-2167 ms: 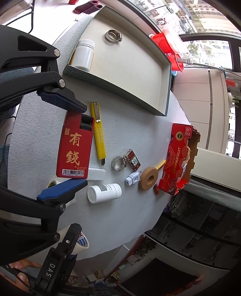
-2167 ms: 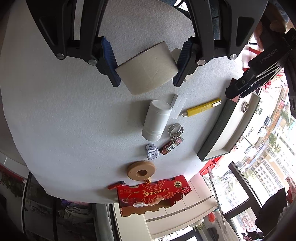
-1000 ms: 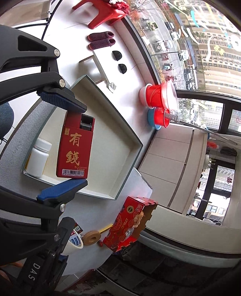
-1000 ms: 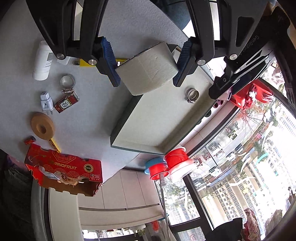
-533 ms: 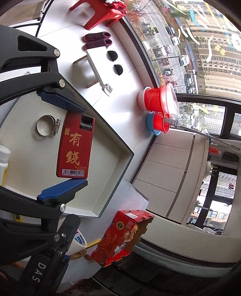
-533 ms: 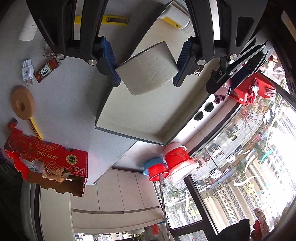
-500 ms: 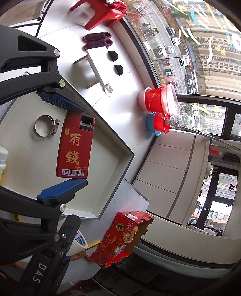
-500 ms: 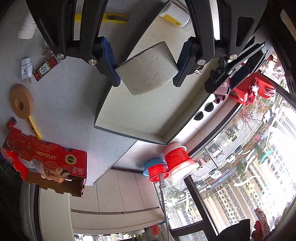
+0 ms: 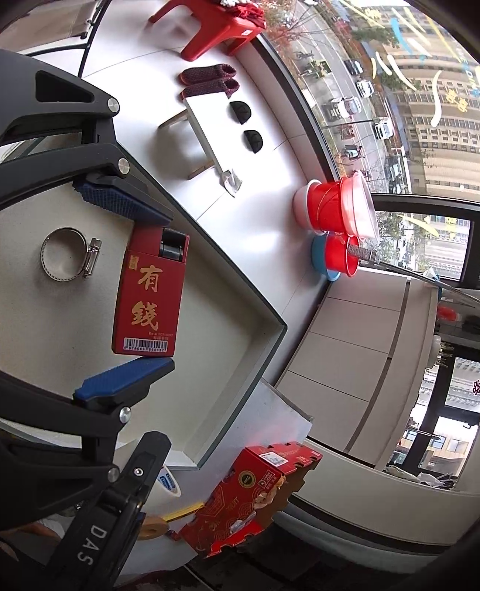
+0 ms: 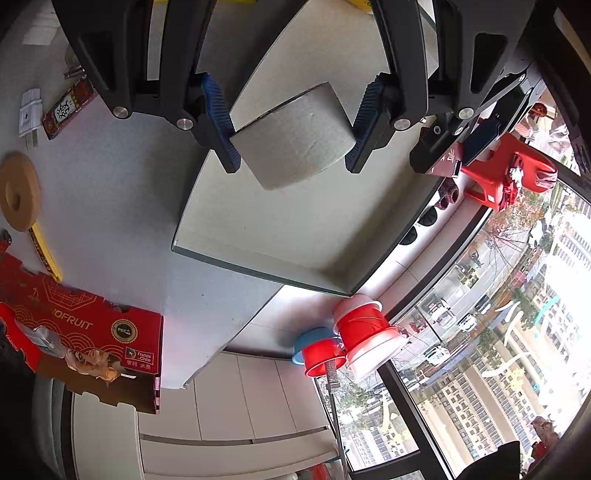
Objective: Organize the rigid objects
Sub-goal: 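Carry the red card box and tape roll over the green tray with both grippers, then open both grippers to drop the red box and tape roll into the tray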
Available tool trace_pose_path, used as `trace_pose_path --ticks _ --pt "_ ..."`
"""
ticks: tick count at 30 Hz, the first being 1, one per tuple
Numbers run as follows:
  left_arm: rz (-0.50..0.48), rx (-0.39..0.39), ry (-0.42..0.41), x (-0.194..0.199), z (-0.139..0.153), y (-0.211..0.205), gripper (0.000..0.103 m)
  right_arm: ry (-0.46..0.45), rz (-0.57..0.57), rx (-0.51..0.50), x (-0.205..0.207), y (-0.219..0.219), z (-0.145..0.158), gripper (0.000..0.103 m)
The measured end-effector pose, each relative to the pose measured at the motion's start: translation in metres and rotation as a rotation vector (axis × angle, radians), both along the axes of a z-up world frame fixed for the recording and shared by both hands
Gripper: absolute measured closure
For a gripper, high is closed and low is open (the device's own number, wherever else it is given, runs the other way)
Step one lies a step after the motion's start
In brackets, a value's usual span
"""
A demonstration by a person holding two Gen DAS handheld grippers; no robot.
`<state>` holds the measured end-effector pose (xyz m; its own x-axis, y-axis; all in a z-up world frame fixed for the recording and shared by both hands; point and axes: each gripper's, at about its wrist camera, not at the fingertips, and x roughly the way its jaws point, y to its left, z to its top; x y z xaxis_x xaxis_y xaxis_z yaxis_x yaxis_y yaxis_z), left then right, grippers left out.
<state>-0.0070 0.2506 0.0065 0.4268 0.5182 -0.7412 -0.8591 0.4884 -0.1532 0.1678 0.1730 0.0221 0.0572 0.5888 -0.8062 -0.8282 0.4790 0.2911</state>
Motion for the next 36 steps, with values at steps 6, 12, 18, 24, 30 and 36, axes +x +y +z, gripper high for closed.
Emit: trace_pose_path --ticks 6,12,18,24,30,36 --pt "0.001 -0.035 0.024 0.003 -0.014 0.005 0.028 0.011 0.004 -0.029 0.001 0.007 -0.012 0.043" --pt "-0.015 -0.056 0.059 0.009 -0.024 0.005 0.028 0.012 0.008 -0.052 0.003 0.008 -0.023 0.043" --pt "-0.06 -0.072 0.119 0.018 -0.033 -0.001 0.028 -0.073 0.051 -0.106 -0.005 0.013 -0.024 0.043" --pt "-0.125 -0.055 0.175 0.021 -0.04 -0.022 0.028 -0.193 0.117 -0.19 -0.029 0.008 -0.029 0.043" --pt "-0.169 -0.01 0.2 0.018 -0.043 -0.042 0.028 -0.2 0.136 -0.219 -0.04 -0.012 -0.03 0.043" --pt "-0.197 -0.021 0.201 0.018 -0.041 -0.052 0.028 -0.073 0.108 -0.209 -0.034 -0.029 -0.034 0.043"
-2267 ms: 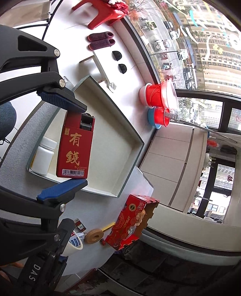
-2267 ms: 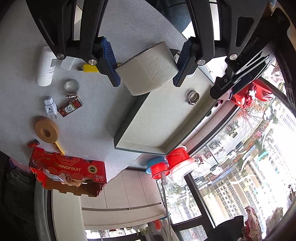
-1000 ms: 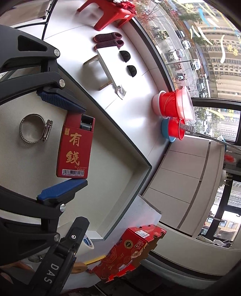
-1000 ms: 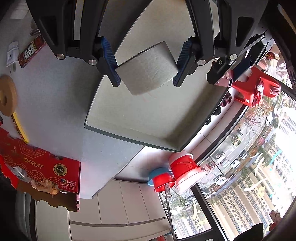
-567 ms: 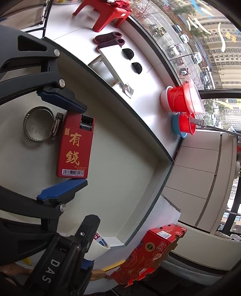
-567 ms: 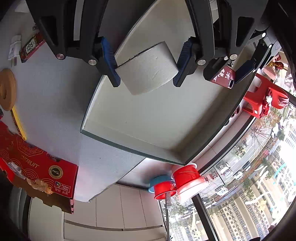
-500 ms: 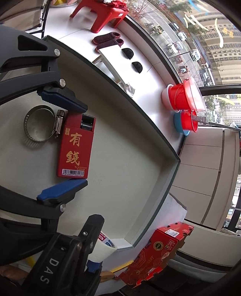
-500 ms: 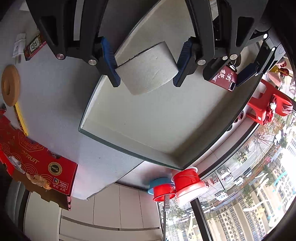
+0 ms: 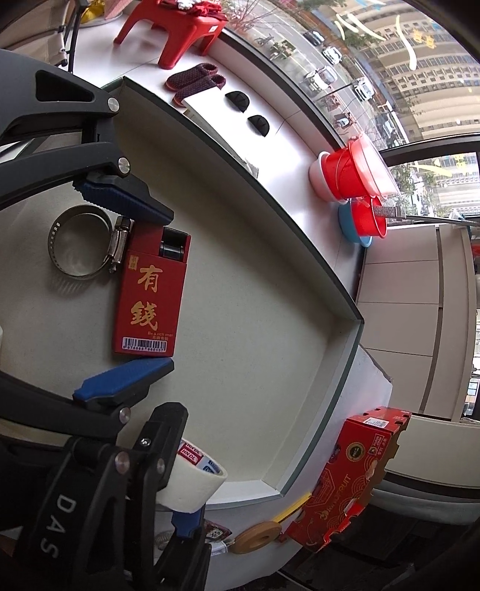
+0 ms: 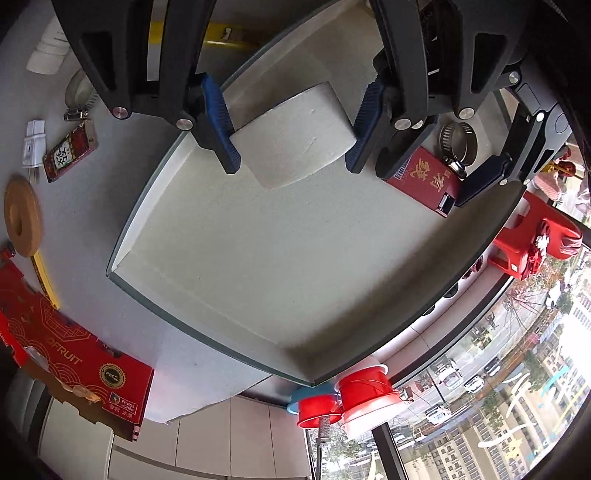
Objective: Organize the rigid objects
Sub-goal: 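Open both grippers to drop the red box and tape roll into the tray, then move both tools back over the table toward the remaining objects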
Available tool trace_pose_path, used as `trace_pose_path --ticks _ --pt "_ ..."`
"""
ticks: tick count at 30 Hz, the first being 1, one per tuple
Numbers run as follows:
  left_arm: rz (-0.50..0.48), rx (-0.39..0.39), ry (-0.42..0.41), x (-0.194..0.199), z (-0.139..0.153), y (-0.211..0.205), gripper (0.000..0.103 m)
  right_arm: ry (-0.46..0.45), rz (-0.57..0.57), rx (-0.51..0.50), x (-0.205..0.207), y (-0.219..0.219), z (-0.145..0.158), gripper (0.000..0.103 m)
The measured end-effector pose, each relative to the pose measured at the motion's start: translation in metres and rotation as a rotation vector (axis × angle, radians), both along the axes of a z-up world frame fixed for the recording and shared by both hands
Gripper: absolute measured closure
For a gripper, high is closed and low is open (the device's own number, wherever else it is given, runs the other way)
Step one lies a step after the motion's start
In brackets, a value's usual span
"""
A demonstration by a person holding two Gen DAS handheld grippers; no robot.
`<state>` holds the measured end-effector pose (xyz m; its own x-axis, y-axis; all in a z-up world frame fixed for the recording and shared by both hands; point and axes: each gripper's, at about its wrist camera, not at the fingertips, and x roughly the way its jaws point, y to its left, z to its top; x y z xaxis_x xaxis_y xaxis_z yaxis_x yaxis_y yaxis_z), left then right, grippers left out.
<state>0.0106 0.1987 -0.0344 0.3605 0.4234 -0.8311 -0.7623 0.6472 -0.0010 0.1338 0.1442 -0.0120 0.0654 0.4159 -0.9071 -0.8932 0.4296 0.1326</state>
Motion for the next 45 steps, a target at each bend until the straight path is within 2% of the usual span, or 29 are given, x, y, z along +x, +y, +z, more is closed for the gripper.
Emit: trace_pose_path --ticks 3,10,13,14,15,17,18,20,23,28,32,36,39,42,45 --pt "0.009 -0.015 -0.015 0.001 0.003 0.003 0.028 -0.007 -0.011 0.018 0.004 -0.004 0.004 0.043" --pt "0.027 0.014 -0.033 0.005 0.019 0.008 0.027 -0.03 -0.047 0.071 0.019 -0.006 0.022 0.043" --pt "0.023 0.024 -0.029 0.006 0.021 0.007 0.022 -0.017 -0.052 0.095 0.02 -0.009 0.027 0.042" --pt "0.019 0.028 -0.027 0.007 0.022 0.006 0.02 -0.009 -0.051 0.102 0.021 -0.009 0.029 0.039" --pt "0.016 0.028 -0.021 0.007 0.022 0.005 0.019 -0.006 -0.053 0.108 0.019 -0.007 0.03 0.02" --pt "0.019 0.032 -0.018 0.006 0.023 0.003 0.007 -0.018 -0.066 0.149 0.015 -0.012 0.037 0.004" --pt "0.022 0.033 -0.027 0.004 0.024 0.002 0.0 -0.019 -0.066 0.164 0.014 -0.013 0.041 0.004" --pt "0.033 0.033 -0.055 -0.001 0.027 0.0 0.0 0.002 -0.069 0.176 0.015 -0.013 0.045 0.002" --pt "0.045 0.025 -0.08 -0.006 0.034 -0.002 0.0 0.099 -0.102 0.199 0.021 -0.02 0.047 0.001" --pt "0.051 0.039 -0.073 -0.016 0.044 -0.013 0.0 0.247 -0.156 0.272 0.027 -0.045 0.053 0.001" --pt "0.077 0.029 -0.09 -0.034 0.049 -0.028 0.0 0.262 -0.192 0.31 0.022 -0.077 0.062 0.001" --pt "0.116 -0.003 -0.103 -0.058 0.048 -0.043 0.0 0.279 -0.24 0.289 0.017 -0.116 0.06 0.001" --pt "0.126 -0.02 -0.097 -0.072 0.044 -0.055 0.0 0.326 -0.272 0.264 0.012 -0.152 0.05 0.001" --pt "0.107 -0.017 -0.082 -0.078 0.044 -0.071 0.0 0.327 -0.323 0.225 0.007 -0.187 0.042 0.001" --pt "0.057 -0.001 -0.079 -0.077 0.047 -0.096 0.0 0.289 -0.347 0.227 0.0 -0.222 0.041 0.001"
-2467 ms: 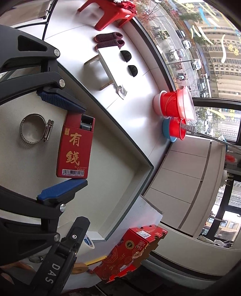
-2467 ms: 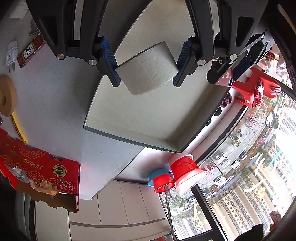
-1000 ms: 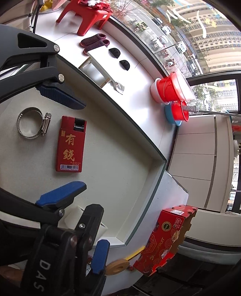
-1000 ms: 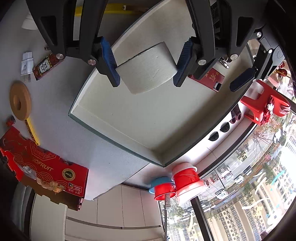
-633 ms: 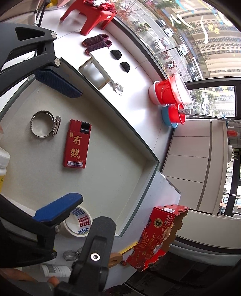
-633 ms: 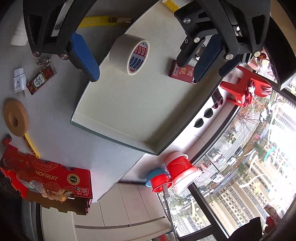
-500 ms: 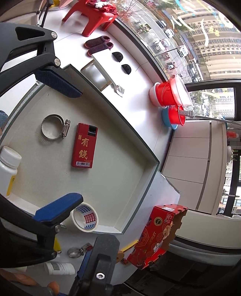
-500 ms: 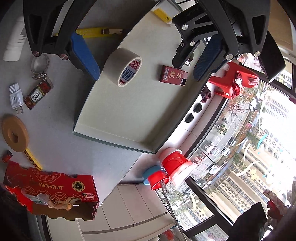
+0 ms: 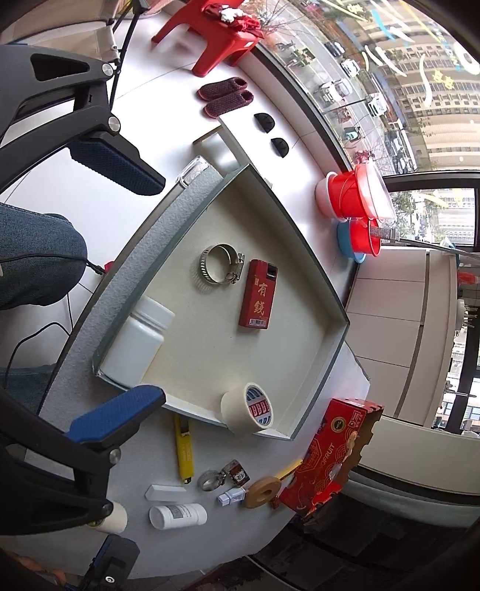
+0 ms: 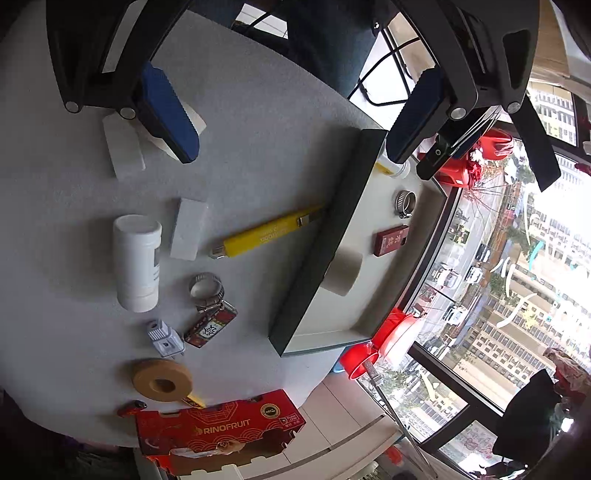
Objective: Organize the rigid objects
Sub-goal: 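Move both tools back over the table toward the remaining objects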
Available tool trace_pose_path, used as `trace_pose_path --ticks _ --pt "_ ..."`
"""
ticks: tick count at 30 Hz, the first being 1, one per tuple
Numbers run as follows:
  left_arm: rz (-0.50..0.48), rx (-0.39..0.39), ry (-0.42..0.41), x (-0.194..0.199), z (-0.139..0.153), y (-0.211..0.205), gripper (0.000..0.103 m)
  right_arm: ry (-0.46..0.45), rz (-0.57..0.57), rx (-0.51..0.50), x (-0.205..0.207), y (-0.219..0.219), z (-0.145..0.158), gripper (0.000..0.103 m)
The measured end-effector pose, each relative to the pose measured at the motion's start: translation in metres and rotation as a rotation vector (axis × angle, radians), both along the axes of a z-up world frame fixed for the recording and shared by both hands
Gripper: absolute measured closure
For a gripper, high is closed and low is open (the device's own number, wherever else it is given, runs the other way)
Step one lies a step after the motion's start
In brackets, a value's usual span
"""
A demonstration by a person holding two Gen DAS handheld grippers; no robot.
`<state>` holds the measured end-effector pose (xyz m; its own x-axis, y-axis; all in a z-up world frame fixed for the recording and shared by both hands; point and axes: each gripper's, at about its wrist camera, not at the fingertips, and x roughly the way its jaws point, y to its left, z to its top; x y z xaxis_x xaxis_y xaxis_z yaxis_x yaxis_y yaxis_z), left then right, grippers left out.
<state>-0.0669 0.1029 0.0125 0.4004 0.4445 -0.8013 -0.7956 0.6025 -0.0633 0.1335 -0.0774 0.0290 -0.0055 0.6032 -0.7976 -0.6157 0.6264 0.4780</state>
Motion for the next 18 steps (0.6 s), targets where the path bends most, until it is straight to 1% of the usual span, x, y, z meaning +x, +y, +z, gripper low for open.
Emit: trace_pose_path --ticks 2,4,7,9,12,14,16,18 --pt "-0.052 0.004 0.01 0.006 -0.001 -0.019 0.0 -0.029 -0.028 -0.021 -0.003 -0.022 -0.002 0.001" --pt "-0.121 0.003 0.025 0.016 -0.005 -0.041 0.0 -0.034 -0.071 -0.041 -0.004 -0.046 -0.008 0.001" --pt "-0.266 -0.005 0.032 0.038 -0.011 -0.075 0.0 -0.018 -0.142 -0.06 -0.001 -0.08 -0.019 0.001" --pt "-0.364 -0.028 0.01 0.053 -0.013 -0.091 0.0 -0.001 -0.18 -0.069 0.001 -0.099 -0.027 0.001" --pt "-0.479 -0.031 -0.004 0.076 -0.017 -0.108 0.0 0.036 -0.225 -0.073 0.006 -0.12 -0.037 0.001" --pt "-0.517 -0.064 -0.003 0.087 -0.023 -0.11 0.0 0.048 -0.238 -0.078 0.009 -0.128 -0.042 0.001" --pt "-0.515 -0.091 0.003 0.092 -0.029 -0.106 0.0 0.039 -0.242 -0.09 0.012 -0.131 -0.045 0.001" --pt "-0.504 -0.068 0.02 0.097 -0.03 -0.103 0.0 0.006 -0.239 -0.108 0.013 -0.13 -0.046 0.001"
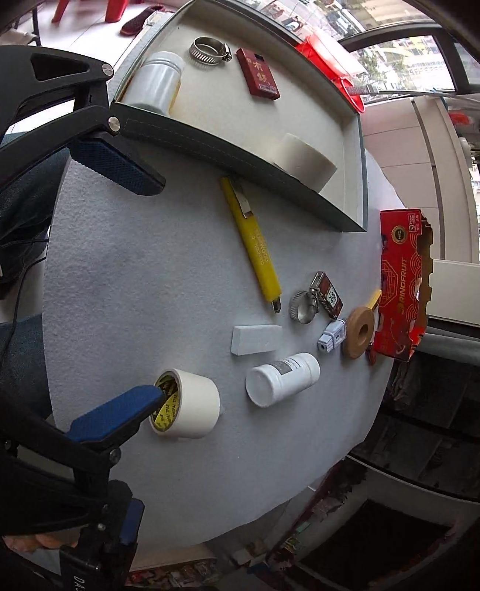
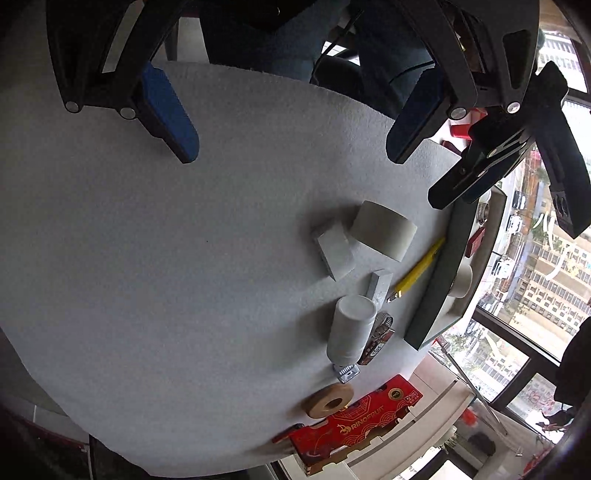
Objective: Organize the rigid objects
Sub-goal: 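Move both tools back over the table toward the remaining objects, then grasp the yellow utility knife with the left gripper while the right gripper grasps a white eraser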
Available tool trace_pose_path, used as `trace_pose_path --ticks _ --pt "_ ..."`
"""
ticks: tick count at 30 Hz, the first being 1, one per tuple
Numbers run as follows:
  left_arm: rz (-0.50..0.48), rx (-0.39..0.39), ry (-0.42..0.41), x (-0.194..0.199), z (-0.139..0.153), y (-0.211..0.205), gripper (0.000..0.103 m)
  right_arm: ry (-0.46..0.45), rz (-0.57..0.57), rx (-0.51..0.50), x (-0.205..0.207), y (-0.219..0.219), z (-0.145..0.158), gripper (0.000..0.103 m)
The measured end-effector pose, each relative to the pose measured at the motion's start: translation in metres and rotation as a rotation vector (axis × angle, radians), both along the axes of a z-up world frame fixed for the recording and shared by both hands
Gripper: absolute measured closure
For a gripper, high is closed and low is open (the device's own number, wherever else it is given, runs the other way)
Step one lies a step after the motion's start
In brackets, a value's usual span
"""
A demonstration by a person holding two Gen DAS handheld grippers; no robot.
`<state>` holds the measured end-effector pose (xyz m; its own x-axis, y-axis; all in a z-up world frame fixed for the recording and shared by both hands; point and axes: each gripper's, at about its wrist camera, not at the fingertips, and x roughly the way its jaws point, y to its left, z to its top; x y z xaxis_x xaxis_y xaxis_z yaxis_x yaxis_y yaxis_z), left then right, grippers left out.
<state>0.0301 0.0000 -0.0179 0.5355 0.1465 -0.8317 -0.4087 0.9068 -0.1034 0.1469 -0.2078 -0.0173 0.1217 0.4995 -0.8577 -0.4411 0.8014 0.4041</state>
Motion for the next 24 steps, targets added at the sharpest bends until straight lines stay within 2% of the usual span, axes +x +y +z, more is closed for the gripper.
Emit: trace_pose_path --ticks 4,8,14,18,19,24 --pt "-0.015 0.063 0.016 0.009 0.002 0.005 0.0 -0.058 0.065 -0.033 -0.002 0.014 0.0 0.001" --pt "-0.056 0.049 0.03 0.028 -0.001 0.01 0.0 -0.103 0.149 -0.061 -0.008 0.031 -0.001 0.001" --pt "-0.152 0.109 0.027 0.064 -0.006 0.012 0.0 -0.076 0.127 -0.053 -0.004 0.022 -0.006 0.001" --pt "-0.218 0.119 0.082 0.083 -0.021 0.02 0.0 -0.071 0.098 -0.059 0.003 0.01 -0.006 0.001" --pt "-0.236 0.065 0.088 0.085 -0.026 0.025 0.0 -0.067 0.09 -0.055 0.005 0.008 -0.006 0.001" --pt "-0.25 0.038 0.096 0.082 -0.026 0.03 0.0 -0.051 0.062 -0.042 0.011 0.002 -0.005 0.001"
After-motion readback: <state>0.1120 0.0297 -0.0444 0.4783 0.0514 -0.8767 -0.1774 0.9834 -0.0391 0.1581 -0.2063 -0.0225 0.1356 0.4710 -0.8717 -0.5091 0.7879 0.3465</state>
